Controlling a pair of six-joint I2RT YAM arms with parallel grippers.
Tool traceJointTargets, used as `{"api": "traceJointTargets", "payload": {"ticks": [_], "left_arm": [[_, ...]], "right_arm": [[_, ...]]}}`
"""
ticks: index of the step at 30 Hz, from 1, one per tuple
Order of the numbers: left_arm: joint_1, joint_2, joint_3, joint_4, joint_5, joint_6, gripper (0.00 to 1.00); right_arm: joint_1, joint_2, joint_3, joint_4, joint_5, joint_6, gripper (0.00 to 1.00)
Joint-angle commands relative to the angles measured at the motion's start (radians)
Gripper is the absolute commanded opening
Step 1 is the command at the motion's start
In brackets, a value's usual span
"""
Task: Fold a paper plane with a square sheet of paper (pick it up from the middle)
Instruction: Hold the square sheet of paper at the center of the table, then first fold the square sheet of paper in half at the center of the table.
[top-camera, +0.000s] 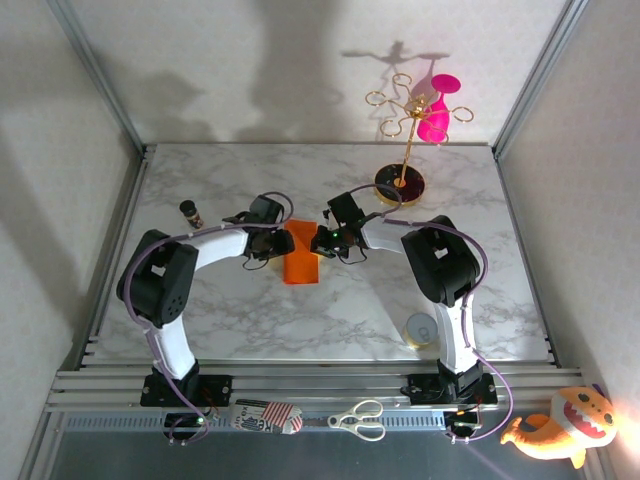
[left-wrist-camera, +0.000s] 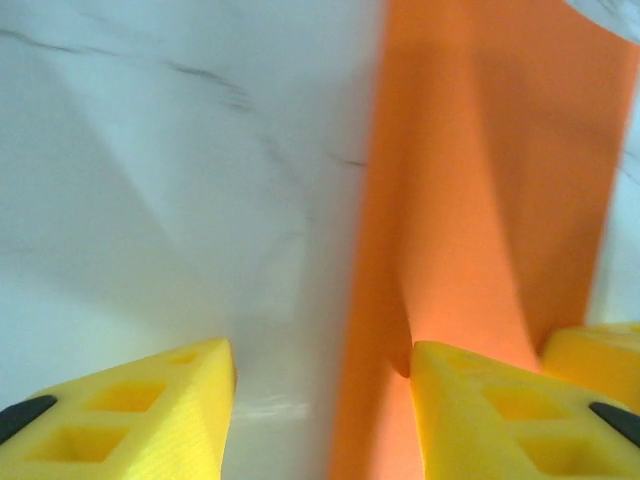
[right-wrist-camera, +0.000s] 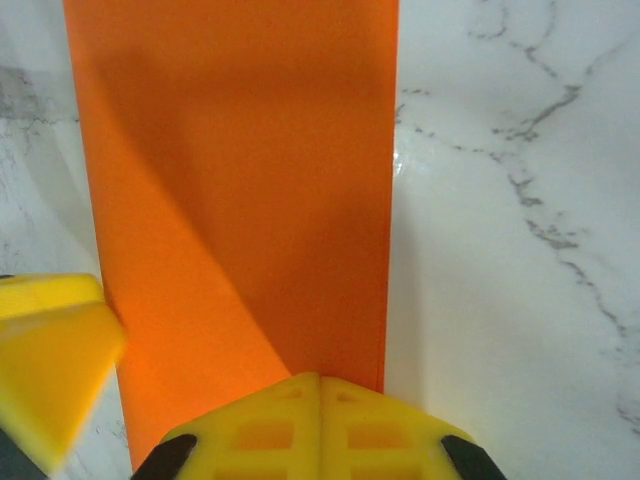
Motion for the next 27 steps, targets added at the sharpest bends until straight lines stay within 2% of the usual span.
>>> {"api": "traceJointTargets", "payload": {"ticks": [1, 6, 11, 14, 16, 20, 27], "left_arm": [[0.021, -0.089, 0.05, -0.094, -0.074, 0.016, 0.5], [0.007, -0.12, 0.041, 0.033, 0.174, -0.009, 0.41], [-0.027, -0.023, 0.092, 0.031, 0.29, -0.014, 0.28], [-0.036, 0.04, 0.128, 0.007, 0.353, -0.008, 0.24], [-0.045, 0.068, 0.151, -0.026, 0.361, 0.017, 0.24], [-0.051, 0.111, 0.189, -0.11, 0.291, 0.066, 0.22], [-0.052, 0.146, 0.191, -0.132, 0.257, 0.083, 0.21]], "right_arm": [[0.006, 0.125, -0.088, -0.18, 0.166, -0.029, 0.02], [0.008, 0.143, -0.087, -0.206, 0.205, -0.026, 0.01], [0.008, 0.154, -0.09, -0.221, 0.251, -0.021, 0.01], [0.007, 0.157, -0.095, -0.221, 0.26, -0.021, 0.0], [0.007, 0.159, -0.097, -0.225, 0.266, -0.024, 0.0], [0.007, 0.159, -0.103, -0.229, 0.286, -0.022, 0.0], [0.007, 0.166, -0.112, -0.22, 0.288, -0.025, 0.0]]}}
